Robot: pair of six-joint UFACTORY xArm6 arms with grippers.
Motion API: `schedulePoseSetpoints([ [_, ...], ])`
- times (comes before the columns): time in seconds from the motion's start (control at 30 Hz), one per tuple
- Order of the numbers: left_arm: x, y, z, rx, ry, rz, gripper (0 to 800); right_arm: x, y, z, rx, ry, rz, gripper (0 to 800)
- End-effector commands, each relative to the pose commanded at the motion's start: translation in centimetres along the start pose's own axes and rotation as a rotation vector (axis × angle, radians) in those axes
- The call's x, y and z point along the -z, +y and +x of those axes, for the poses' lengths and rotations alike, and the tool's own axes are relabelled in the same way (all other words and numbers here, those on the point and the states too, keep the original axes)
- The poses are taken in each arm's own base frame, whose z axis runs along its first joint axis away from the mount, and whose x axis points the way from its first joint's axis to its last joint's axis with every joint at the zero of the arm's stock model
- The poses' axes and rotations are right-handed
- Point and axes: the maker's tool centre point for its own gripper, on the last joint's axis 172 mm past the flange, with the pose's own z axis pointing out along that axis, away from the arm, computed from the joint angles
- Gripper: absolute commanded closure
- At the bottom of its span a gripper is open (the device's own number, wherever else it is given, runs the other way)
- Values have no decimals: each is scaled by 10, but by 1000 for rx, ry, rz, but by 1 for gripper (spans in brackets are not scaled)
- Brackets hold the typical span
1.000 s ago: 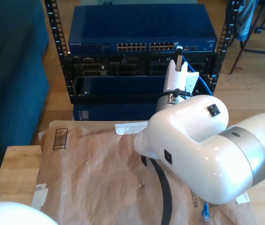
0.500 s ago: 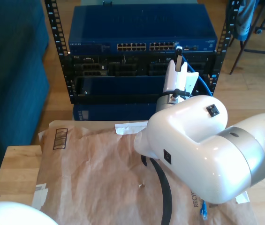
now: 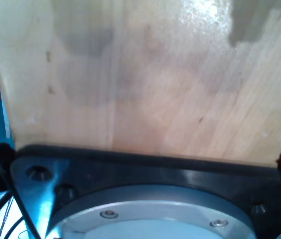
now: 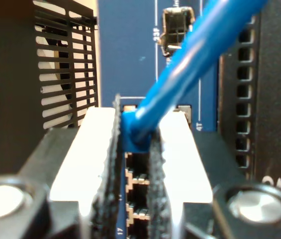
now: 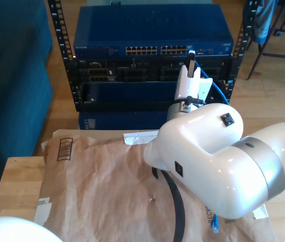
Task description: Grab the cable and plug it in
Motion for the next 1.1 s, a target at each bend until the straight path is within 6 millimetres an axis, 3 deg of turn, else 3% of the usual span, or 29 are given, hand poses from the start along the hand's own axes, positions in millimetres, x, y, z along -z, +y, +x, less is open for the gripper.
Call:
schedulePoseSetpoints([
  [1.1, 0, 0, 0, 0, 0, 0, 0, -3, -3, -3, -10, -3, 1, 800],
])
